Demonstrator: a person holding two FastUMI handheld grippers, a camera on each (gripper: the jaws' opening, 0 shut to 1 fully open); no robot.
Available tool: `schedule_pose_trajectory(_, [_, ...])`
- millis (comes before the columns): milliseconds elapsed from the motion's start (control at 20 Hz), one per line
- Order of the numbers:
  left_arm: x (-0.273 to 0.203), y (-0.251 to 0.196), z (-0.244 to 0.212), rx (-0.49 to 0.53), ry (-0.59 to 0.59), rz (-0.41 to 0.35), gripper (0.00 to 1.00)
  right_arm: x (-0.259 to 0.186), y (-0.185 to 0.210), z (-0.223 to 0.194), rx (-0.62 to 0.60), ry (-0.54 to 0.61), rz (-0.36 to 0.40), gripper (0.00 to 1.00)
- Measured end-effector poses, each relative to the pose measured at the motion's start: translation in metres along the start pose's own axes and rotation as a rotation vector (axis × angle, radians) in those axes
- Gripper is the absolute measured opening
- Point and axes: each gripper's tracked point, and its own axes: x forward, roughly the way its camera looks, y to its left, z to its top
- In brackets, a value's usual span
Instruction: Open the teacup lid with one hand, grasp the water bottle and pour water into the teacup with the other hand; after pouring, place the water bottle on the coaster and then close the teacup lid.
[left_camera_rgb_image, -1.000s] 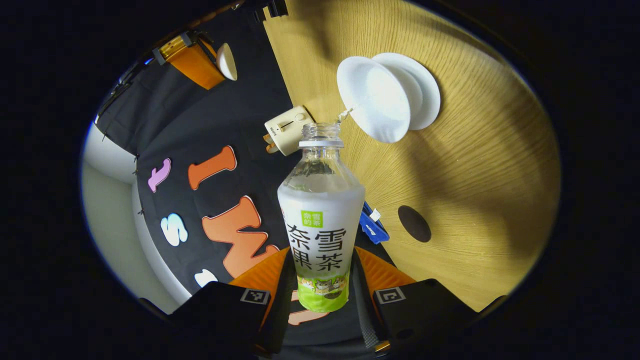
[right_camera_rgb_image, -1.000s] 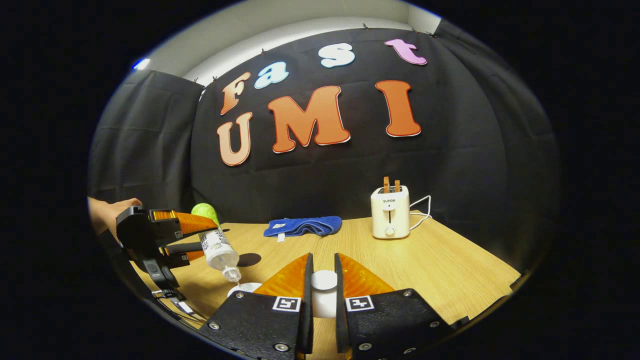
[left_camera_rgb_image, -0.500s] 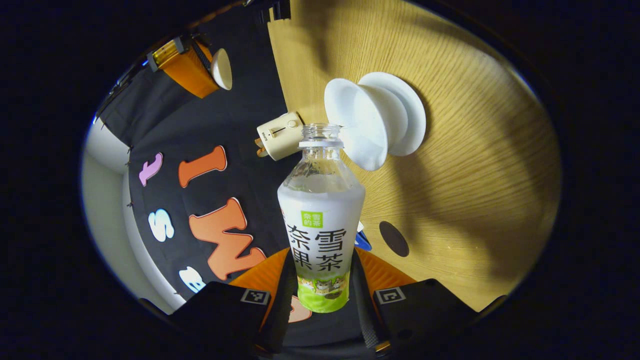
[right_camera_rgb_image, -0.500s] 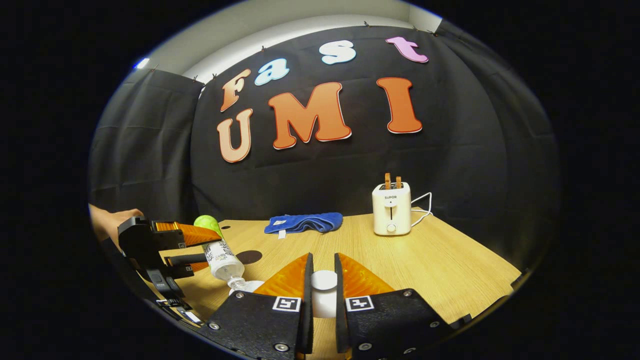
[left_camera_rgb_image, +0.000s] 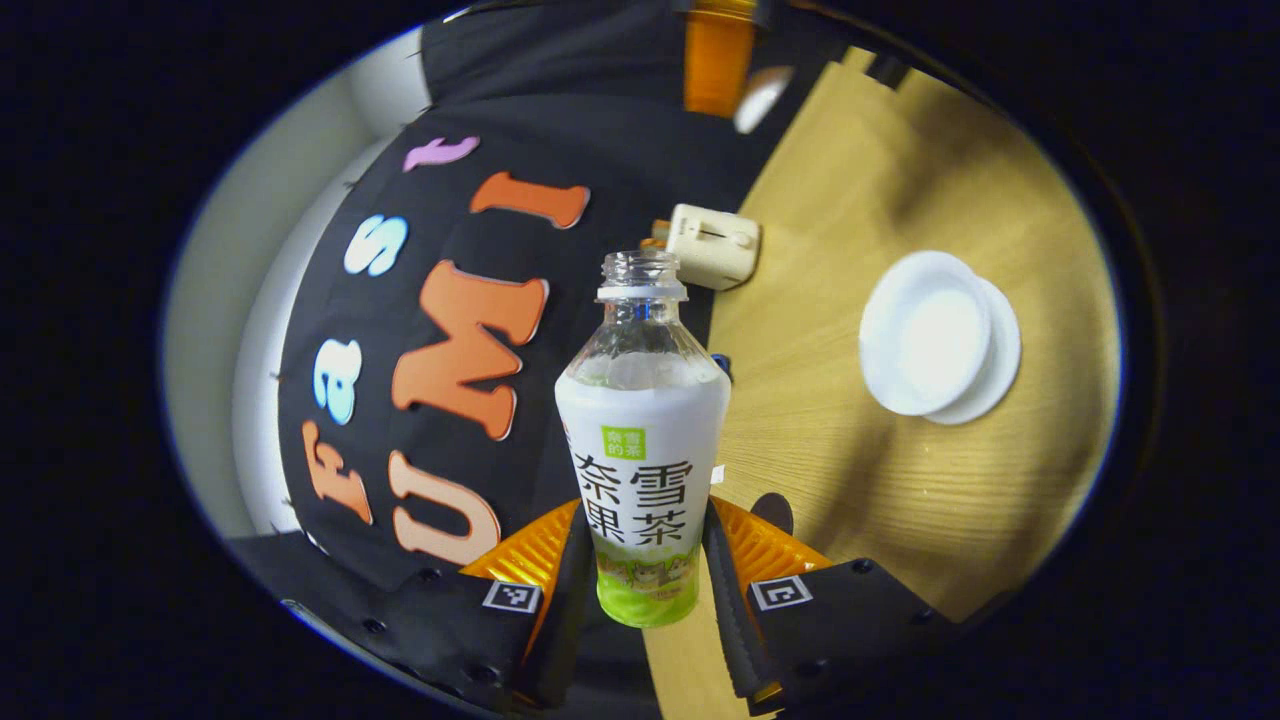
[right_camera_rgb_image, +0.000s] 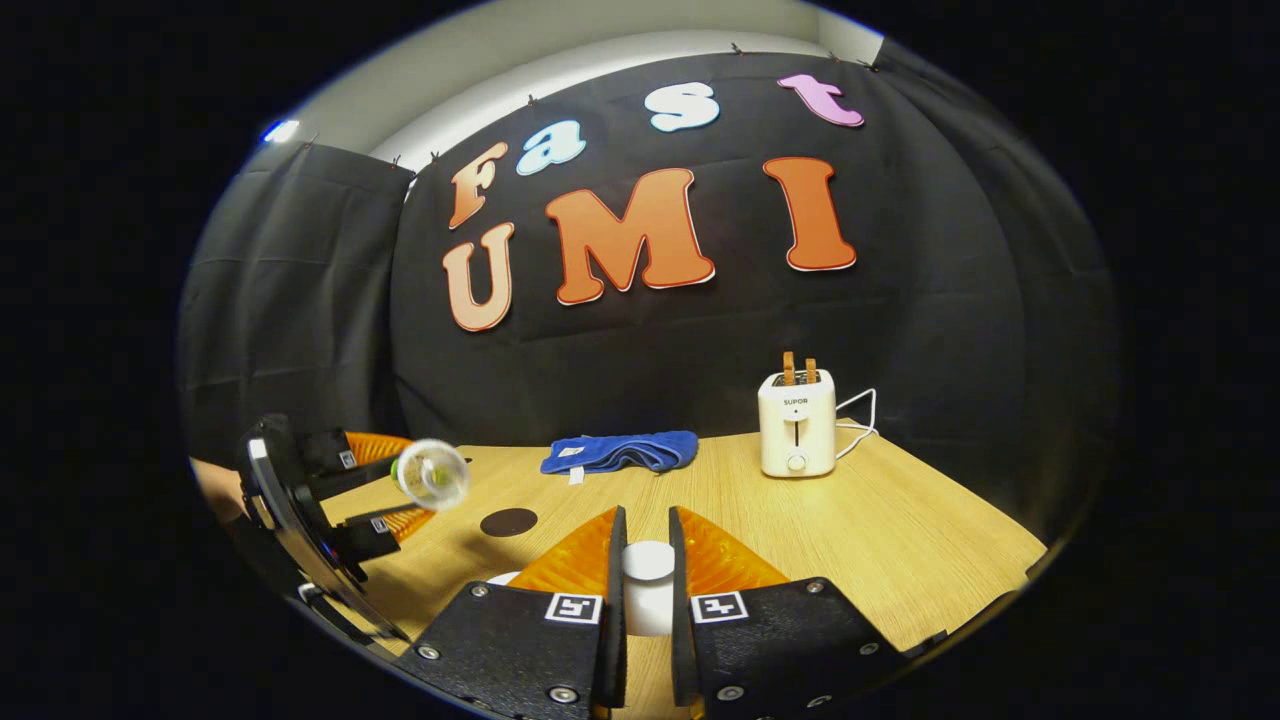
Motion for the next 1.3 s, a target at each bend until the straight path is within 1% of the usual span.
schedule_pose_trajectory(50, [-0.001, 0.008, 0.0, -0.1, 0.005, 0.021, 0.62, 0.002, 0.001, 0.001, 0.003, -0.002, 0.001, 0.18])
schedule_pose_trajectory(100, [0.0, 0.022, 0.002, -0.201, 0.006, 0.05, 0.57, 0.002, 0.003, 0.001, 0.005, 0.002, 0.004, 0.18])
schedule_pose_trajectory(150, [0.003, 0.037, 0.003, -0.283, -0.001, 0.078, 0.62, 0.003, 0.006, 0.002, 0.004, 0.002, 0.007, 0.18])
schedule_pose_trajectory(200, [0.005, 0.049, 0.006, -0.362, -0.004, 0.097, 0.61, 0.004, 0.009, 0.002, 0.002, 0.002, 0.011, 0.18])
schedule_pose_trajectory(250, [0.009, 0.059, 0.01, -0.45, -0.014, 0.105, 0.61, 0.007, 0.012, 0.002, -0.002, 0.003, 0.017, 0.18])
schedule_pose_trajectory(400, [0.02, 0.078, 0.025, -0.763, -0.051, 0.089, 0.61, 0.014, 0.026, 0.001, -0.02, 0.015, 0.034, 0.18])
schedule_pose_trajectory(450, [0.021, 0.086, 0.026, -0.842, -0.063, 0.093, 0.58, 0.015, 0.031, 0.001, -0.029, 0.017, 0.044, 0.18])
schedule_pose_trajectory(500, [0.018, 0.095, 0.023, -0.91, -0.074, 0.103, 0.61, 0.015, 0.037, 0.001, -0.041, 0.017, 0.052, 0.18])
schedule_pose_trajectory(600, [0.025, 0.104, 0.015, -1.033, -0.093, 0.105, 0.61, 0.015, 0.045, -0.002, -0.062, 0.021, 0.066, 0.18])
schedule_pose_trajectory(650, [0.031, 0.104, 0.009, -1.094, -0.096, 0.094, 0.58, 0.016, 0.049, -0.005, -0.067, 0.028, 0.071, 0.18])
schedule_pose_trajectory(700, [0.038, 0.103, 0.002, -1.151, -0.097, 0.084, 0.61, 0.016, 0.053, -0.01, -0.067, 0.034, 0.075, 0.18])
schedule_pose_trajectory(800, [0.061, 0.105, -0.02, -1.245, -0.078, 0.072, 0.61, 0.018, 0.062, -0.016, -0.07, 0.047, 0.088, 0.18])
schedule_pose_trajectory(900, [0.071, 0.091, -0.038, -1.324, -0.046, 0.061, 0.61, 0.02, 0.068, -0.023, -0.077, 0.058, 0.097, 0.18])
schedule_pose_trajectory(950, [0.079, 0.084, -0.046, -1.345, -0.028, 0.051, 0.61, 0.021, 0.071, -0.024, -0.083, 0.063, 0.1, 0.18])
schedule_pose_trajectory(1150, [0.107, 0.048, -0.075, -1.373, 0.051, 0.009, 0.61, 0.026, 0.08, -0.028, -0.095, 0.069, 0.114, 0.18])
schedule_pose_trajectory(1200, [0.111, 0.04, -0.082, -1.375, 0.068, 0.002, 0.64, 0.027, 0.081, -0.028, -0.096, 0.072, 0.114, 0.18])
schedule_pose_trajectory(1250, [0.117, 0.031, -0.088, -1.371, 0.087, -0.007, 0.6, 0.028, 0.081, -0.03, -0.099, 0.075, 0.114, 0.18])
schedule_pose_trajectory(1300, [0.121, 0.022, -0.092, -1.366, 0.099, -0.018, 0.63, 0.029, 0.081, -0.031, -0.1, 0.076, 0.114, 0.18])
